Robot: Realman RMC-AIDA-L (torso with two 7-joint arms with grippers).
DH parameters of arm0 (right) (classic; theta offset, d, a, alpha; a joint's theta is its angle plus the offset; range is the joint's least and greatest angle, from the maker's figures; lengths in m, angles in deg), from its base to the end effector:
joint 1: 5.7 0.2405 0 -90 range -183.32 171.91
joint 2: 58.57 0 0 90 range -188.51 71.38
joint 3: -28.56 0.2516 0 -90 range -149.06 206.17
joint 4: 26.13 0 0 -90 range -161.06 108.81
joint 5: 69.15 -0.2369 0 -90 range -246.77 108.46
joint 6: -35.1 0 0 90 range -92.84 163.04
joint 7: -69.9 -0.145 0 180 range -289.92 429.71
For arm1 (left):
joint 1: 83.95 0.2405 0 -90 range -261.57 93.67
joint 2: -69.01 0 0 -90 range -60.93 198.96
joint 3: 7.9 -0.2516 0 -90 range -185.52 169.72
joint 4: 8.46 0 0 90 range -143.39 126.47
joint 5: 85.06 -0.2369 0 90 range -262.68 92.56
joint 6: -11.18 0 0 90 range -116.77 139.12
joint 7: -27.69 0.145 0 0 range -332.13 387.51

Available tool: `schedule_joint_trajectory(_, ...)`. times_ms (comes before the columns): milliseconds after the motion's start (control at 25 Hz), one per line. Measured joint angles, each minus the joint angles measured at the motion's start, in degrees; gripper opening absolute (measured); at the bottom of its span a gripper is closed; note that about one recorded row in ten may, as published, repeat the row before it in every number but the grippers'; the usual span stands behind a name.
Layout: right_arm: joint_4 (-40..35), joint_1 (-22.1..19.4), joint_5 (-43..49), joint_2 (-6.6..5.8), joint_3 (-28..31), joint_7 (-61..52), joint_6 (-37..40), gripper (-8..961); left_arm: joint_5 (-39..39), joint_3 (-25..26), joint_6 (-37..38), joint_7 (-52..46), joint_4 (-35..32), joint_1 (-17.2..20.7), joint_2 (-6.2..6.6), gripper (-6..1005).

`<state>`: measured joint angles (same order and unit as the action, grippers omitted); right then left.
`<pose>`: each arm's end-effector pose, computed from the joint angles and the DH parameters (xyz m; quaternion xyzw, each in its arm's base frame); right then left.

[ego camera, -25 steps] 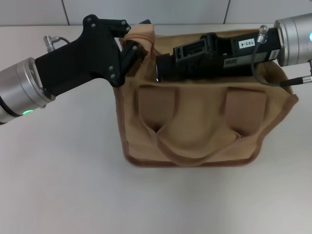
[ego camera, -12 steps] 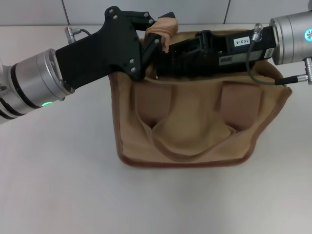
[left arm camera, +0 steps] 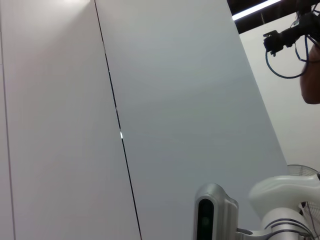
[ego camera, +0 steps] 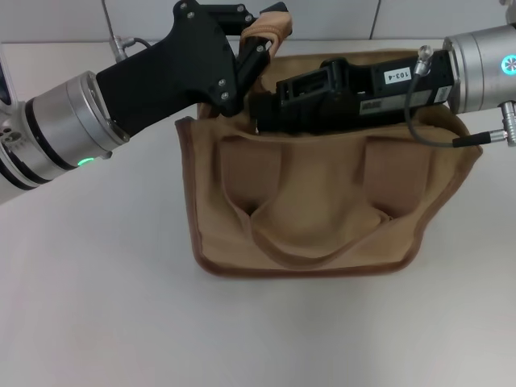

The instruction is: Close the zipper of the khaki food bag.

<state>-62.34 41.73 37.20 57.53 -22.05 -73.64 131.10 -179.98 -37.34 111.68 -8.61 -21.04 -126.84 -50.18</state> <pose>0.1423 0.3969 0.0005 0.8017 -0.5369 -0.2225 0.1398 -0.1841 0.3626 -0.0189 -0.8447 0.0643 -0.4883 0.2096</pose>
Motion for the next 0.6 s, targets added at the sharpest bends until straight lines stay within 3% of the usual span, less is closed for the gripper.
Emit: schedule_joint_trajectory(600, -1.9, -1.0, -0.4, -0.09, 0.0, -0.2, 0.8, 339, 0.3, -0.1, -0.1, -0.3, 0.1, -0.4, 0.02, 52)
